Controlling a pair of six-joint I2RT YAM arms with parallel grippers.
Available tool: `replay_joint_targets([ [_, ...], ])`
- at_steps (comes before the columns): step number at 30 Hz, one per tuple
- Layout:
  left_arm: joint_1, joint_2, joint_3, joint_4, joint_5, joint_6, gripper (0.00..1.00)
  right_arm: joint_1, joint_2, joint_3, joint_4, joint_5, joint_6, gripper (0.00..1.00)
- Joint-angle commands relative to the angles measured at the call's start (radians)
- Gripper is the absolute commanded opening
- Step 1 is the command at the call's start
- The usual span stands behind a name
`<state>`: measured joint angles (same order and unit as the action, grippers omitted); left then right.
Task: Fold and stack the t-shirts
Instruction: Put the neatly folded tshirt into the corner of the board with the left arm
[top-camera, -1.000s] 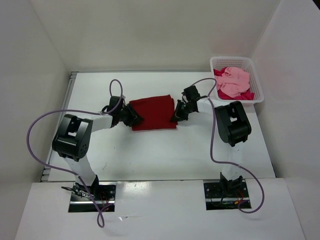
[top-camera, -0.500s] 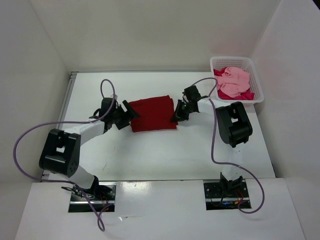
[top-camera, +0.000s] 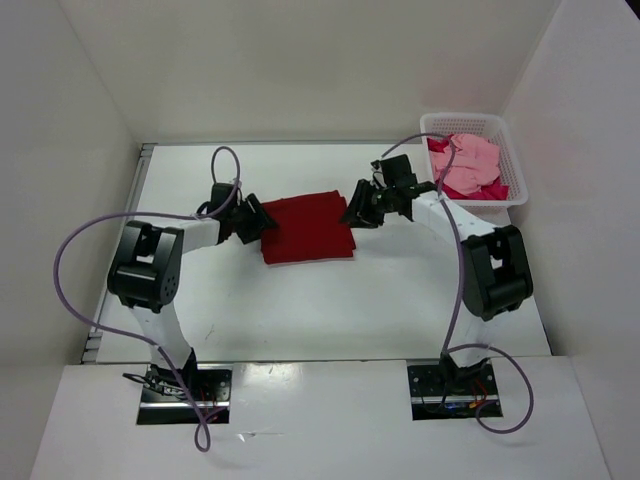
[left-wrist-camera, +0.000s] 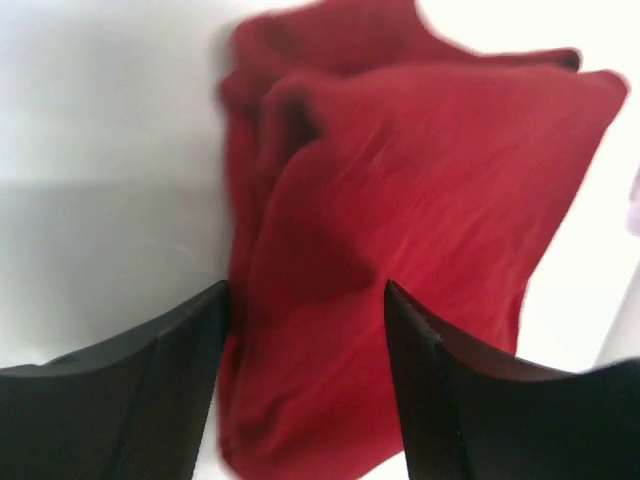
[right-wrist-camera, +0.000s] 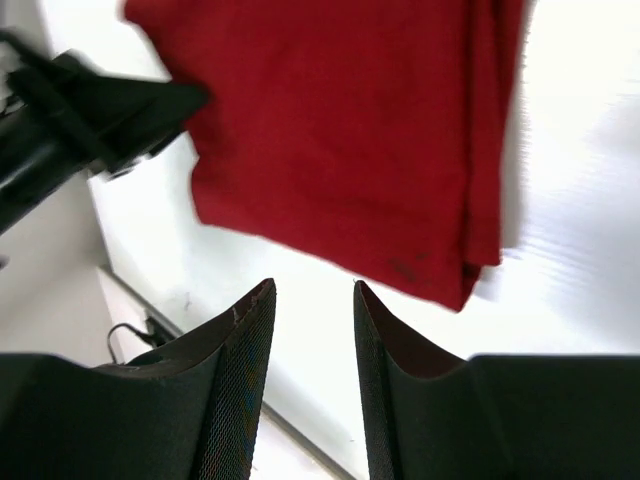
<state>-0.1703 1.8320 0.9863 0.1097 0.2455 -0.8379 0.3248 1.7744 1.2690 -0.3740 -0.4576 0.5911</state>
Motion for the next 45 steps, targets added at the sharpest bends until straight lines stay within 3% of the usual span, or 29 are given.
replay_joint_targets([
  [1, -0.001, 0.105, 0.028, 0.022, 0.054, 0.040, 0.62, -0.001, -0.105, 0.009, -0.019, -0.016, -0.022, 0.43],
  [4, -0.024, 0.174, 0.107, 0.045, 0.097, 0.031, 0.43, -0.001, -0.138, -0.017, -0.019, -0.026, -0.022, 0.43],
  [5, -0.024, 0.191, 0.136, 0.045, 0.097, 0.031, 0.33, -0.010, -0.151, -0.026, -0.019, -0.039, -0.022, 0.43],
  [9, -0.037, 0.239, 0.270, 0.032, 0.118, 0.002, 0.12, -0.020, -0.174, -0.080, -0.006, -0.052, -0.013, 0.43],
  [12, 0.011, 0.251, 0.396, -0.040, 0.087, 0.011, 0.05, -0.043, -0.216, -0.135, -0.006, -0.052, -0.013, 0.43],
  [15, 0.112, 0.251, 0.468, -0.073, 0.078, 0.032, 0.05, -0.067, -0.239, -0.166, -0.016, -0.061, -0.024, 0.43],
  [19, 0.279, 0.213, 0.488, -0.094, 0.078, 0.051, 0.04, -0.089, -0.263, -0.191, -0.025, -0.061, -0.034, 0.43],
  [23, 0.457, 0.191, 0.488, -0.105, 0.057, 0.072, 0.07, -0.089, -0.263, -0.200, -0.034, -0.082, -0.045, 0.44],
  [26, 0.521, 0.191, 0.479, -0.107, 0.048, 0.072, 0.13, -0.089, -0.263, -0.200, -0.034, -0.095, -0.054, 0.44],
  [27, 0.552, 0.191, 0.462, -0.096, 0.048, 0.072, 0.19, -0.089, -0.253, -0.191, -0.045, -0.107, -0.063, 0.44],
  [28, 0.563, 0.191, 0.453, -0.096, 0.037, 0.083, 0.34, -0.089, -0.242, -0.191, -0.045, -0.116, -0.063, 0.44],
  [33, 0.615, 0.150, 0.387, -0.087, -0.011, 0.050, 0.58, -0.089, -0.251, -0.181, -0.054, -0.107, -0.073, 0.44],
  [36, 0.650, 0.086, 0.301, -0.077, -0.109, 0.002, 0.60, -0.089, -0.251, -0.181, -0.065, -0.095, -0.091, 0.44],
  [41, 0.689, 0.040, 0.278, -0.102, -0.147, -0.007, 0.57, -0.089, -0.251, -0.190, -0.077, -0.085, -0.100, 0.44],
  [45, 0.698, -0.086, 0.249, -0.102, -0.158, -0.007, 0.66, -0.089, -0.260, -0.191, -0.077, -0.085, -0.100, 0.44],
])
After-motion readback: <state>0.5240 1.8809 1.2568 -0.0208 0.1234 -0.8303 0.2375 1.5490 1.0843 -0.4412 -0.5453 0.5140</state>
